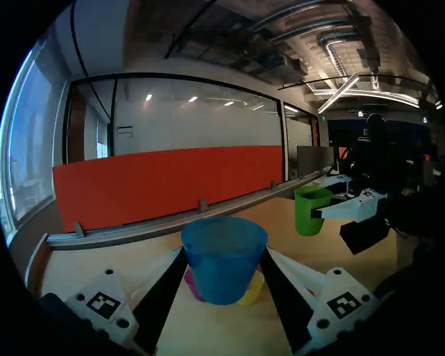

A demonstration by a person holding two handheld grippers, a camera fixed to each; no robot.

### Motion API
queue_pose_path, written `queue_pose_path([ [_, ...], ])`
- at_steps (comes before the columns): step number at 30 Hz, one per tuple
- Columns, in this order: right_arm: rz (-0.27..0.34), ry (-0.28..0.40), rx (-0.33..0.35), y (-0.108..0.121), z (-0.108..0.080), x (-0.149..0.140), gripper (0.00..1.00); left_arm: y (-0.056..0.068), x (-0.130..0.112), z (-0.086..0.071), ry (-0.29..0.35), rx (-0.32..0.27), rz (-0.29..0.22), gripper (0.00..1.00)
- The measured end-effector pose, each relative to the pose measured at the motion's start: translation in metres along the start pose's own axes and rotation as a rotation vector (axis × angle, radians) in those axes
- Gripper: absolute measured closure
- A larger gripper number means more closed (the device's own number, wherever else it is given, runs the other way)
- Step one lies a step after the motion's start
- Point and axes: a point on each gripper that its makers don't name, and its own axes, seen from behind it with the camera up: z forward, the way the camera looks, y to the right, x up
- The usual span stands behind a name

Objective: Pour water

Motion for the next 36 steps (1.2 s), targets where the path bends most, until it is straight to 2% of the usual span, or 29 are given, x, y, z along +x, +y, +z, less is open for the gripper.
queue_pose_path([
  [6, 0.006, 0.002, 0.031, -0.012, 0.005, 0.000, 0.10, 0.002, 0.015, -0.002, 0.027, 0.009, 0.048, 0.16],
  [21, 0.026, 0.009, 0.115, -0.043, 0.020, 0.000, 0.10, -0.002, 0.039, -0.004, 0.037, 0.038, 0.164, 0.16],
  [36, 0.033, 0.013, 0.185, -0.071, 0.031, -0.002, 0.10, 0.005, 0.055, -0.005, 0.035, 0.045, 0.299, 0.16],
])
